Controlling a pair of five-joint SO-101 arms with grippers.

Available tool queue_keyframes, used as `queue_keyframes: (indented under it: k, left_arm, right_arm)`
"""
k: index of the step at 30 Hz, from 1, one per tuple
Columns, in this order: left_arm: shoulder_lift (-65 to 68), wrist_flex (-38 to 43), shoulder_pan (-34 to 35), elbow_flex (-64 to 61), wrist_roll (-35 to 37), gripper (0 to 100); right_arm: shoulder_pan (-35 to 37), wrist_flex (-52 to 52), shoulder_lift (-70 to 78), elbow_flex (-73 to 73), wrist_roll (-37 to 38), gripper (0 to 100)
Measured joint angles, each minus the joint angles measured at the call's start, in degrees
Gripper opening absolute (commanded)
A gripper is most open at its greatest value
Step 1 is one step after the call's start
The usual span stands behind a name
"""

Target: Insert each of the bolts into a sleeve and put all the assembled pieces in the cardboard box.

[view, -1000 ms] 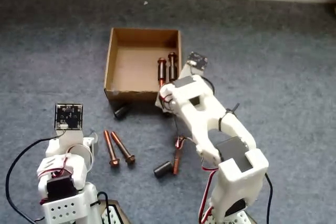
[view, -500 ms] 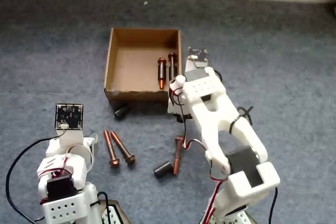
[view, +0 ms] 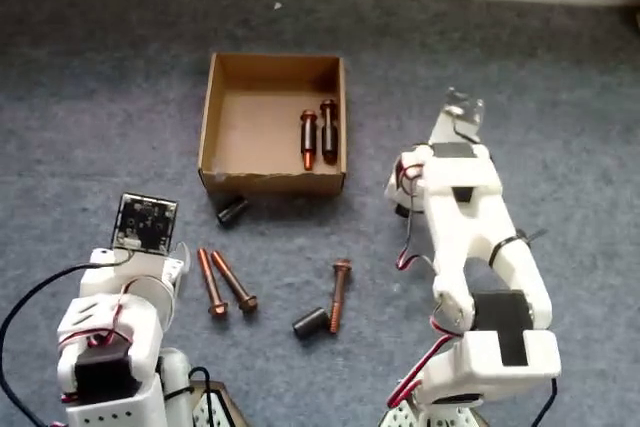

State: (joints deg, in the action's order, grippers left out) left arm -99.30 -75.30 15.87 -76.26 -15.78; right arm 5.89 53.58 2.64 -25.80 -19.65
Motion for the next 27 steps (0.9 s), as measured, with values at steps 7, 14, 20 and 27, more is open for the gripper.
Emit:
queue_keyframes:
  k: [7,14,20,27]
  left_arm:
    - [20.2,-2.2,-10.0,13.2,-0.2,23]
    - [46.5,-2.2,-23.2,25.8,8.7,23]
    - [63.3,-2.1,-37.2,34.1,19.9,23]
    - [77.9,-0.7,-48.4,42.5,29.6,23]
  right_arm:
    - [-4.8,-4.0,0.9,0.0,0.0,0.5]
    - [-8.9,-6.5,0.9,0.0,0.0,0.5]
    - [-10.2,-6.7,0.9,0.0,0.0,0.5]
    - [-10.9,-6.7,0.9,0.0,0.0,0.5]
